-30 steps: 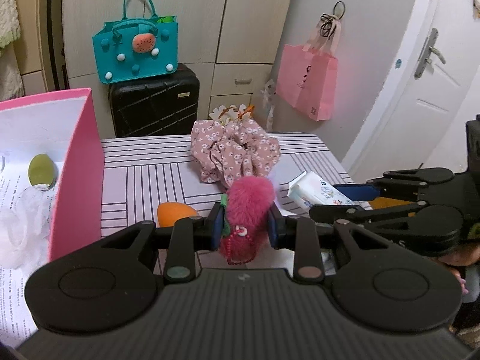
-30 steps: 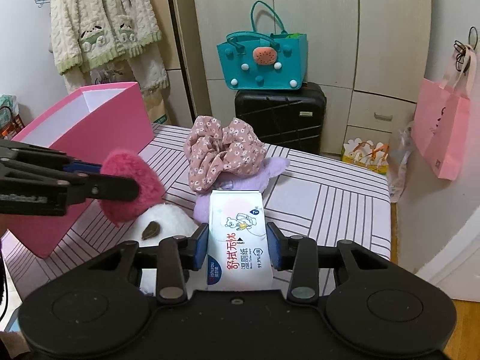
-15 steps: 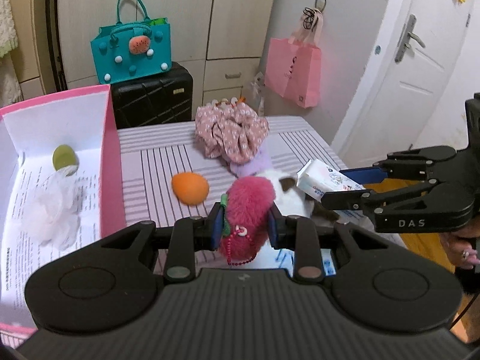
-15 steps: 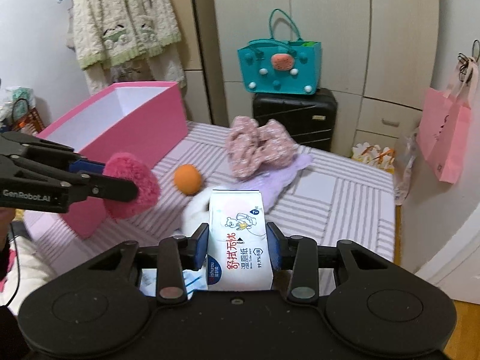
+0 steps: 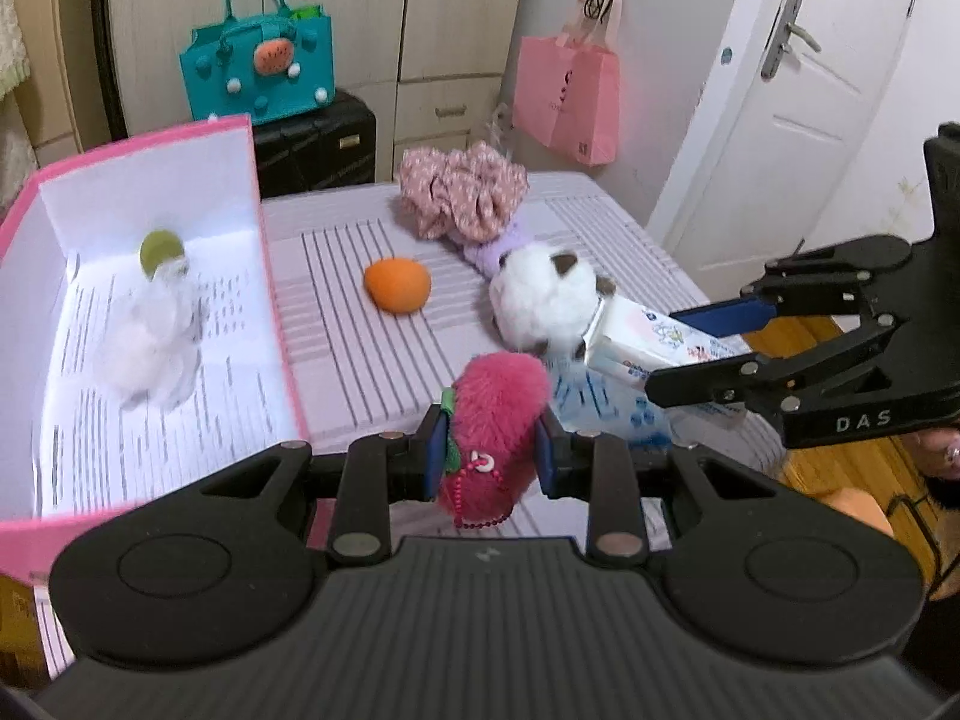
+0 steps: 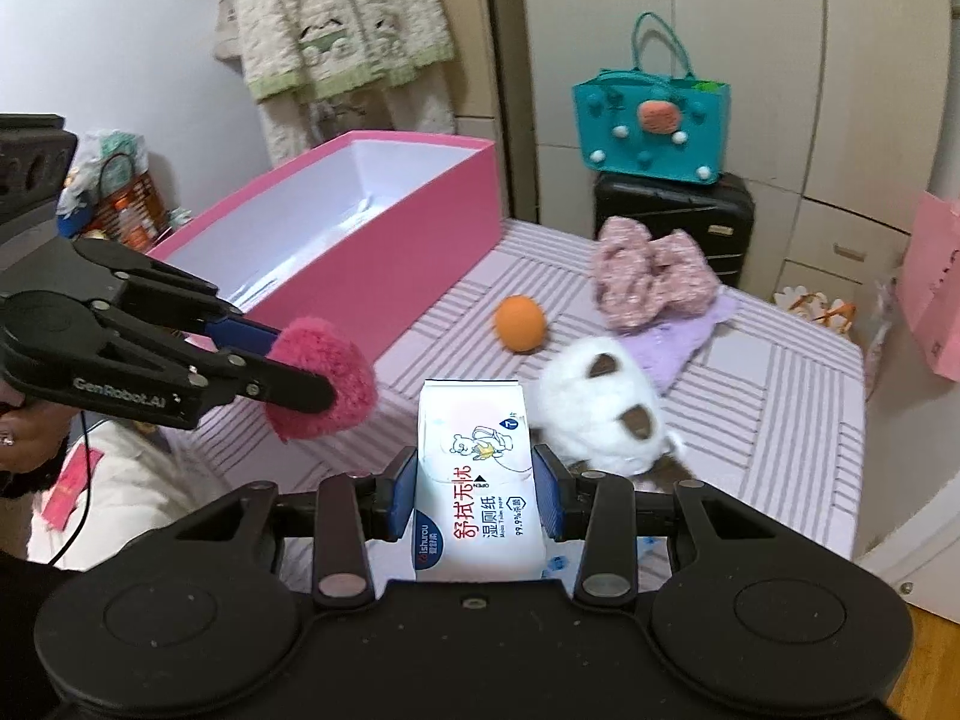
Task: Organize soft objects
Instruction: 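Lift and carry the pom-pom with the left tool while the right tool carries the wipes to the box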
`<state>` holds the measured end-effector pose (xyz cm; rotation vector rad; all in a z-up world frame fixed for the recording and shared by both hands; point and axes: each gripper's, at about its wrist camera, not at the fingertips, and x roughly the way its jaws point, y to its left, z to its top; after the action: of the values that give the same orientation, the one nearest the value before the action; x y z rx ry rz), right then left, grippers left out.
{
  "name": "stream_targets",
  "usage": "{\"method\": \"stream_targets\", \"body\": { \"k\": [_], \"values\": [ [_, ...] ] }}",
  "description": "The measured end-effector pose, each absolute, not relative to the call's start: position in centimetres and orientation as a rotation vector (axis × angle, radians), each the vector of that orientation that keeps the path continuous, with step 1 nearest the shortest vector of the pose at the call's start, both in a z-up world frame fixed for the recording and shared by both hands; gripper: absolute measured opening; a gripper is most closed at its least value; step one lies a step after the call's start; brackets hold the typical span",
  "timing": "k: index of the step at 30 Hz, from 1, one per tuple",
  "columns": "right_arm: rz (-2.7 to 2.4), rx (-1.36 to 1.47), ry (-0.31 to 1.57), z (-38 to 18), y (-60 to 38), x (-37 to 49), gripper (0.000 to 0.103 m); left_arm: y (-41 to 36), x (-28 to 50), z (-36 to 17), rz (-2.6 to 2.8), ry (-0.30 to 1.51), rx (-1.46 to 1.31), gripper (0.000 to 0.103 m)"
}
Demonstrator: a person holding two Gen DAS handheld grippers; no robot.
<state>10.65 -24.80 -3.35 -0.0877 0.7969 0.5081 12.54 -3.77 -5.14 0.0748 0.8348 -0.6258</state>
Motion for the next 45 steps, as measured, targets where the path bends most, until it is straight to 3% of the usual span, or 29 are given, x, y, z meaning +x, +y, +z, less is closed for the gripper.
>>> {"method": "stream_targets", "body": {
  "k": [26, 45],
  "values": [
    [0.731, -0.151, 0.800, 1.6, -16.7, 9.4, 0.045, 3.7, 9.7, -0.9, -0.641, 0.880, 0.101, 0.028],
    [0.770, -0.231, 0.660, 5.4, -12.4, 13.4, 0.045, 10.0, 11.3, 2.8, -0.479, 0.694, 0.021, 0.028]
  ]
}}
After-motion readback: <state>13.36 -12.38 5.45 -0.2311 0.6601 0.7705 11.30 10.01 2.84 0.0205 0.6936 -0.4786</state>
